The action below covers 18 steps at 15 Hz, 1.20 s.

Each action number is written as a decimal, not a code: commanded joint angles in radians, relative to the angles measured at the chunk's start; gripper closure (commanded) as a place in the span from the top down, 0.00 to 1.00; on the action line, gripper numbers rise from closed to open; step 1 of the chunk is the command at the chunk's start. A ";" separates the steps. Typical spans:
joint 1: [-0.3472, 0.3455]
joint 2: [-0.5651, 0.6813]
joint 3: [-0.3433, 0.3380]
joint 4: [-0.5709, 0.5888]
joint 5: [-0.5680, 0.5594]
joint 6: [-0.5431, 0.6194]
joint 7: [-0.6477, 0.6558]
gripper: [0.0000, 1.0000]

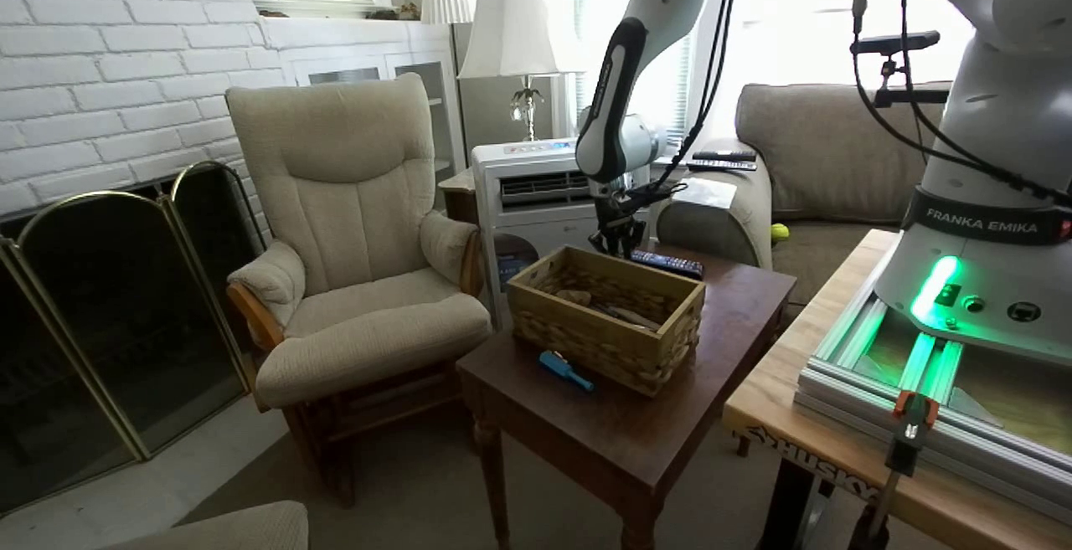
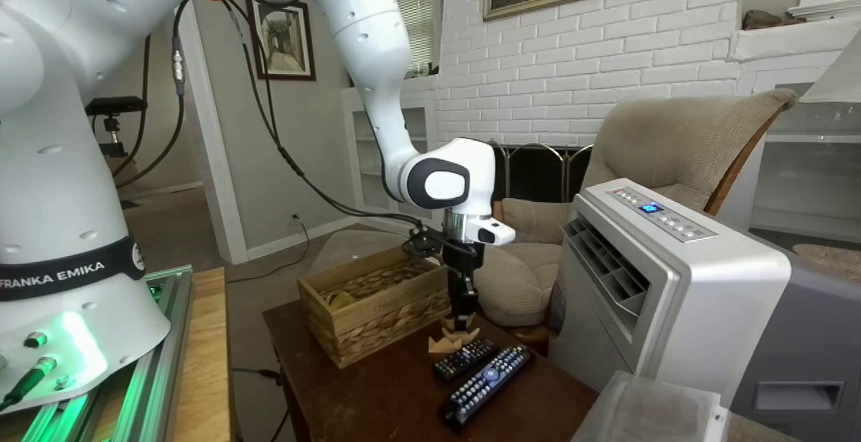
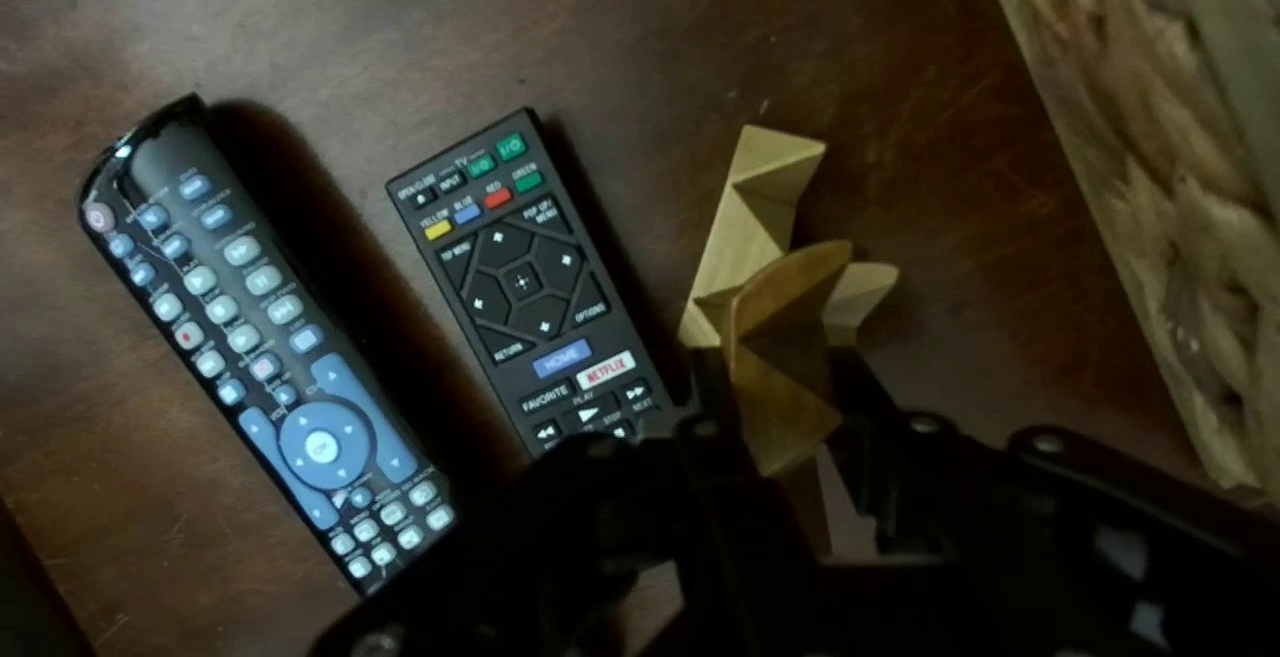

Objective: Pile up the three brown objects on the table

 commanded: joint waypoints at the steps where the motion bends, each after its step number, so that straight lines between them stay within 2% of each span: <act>1: -0.039 -0.043 0.031 -0.051 -0.051 0.012 -0.117 0.07; 6: -0.049 -0.034 0.037 -0.047 -0.091 0.012 -0.198 0.07; 12: -0.060 -0.028 0.069 -0.040 -0.083 0.009 -0.221 0.07; 18: -0.055 -0.018 0.069 -0.029 -0.091 0.017 -0.230 0.07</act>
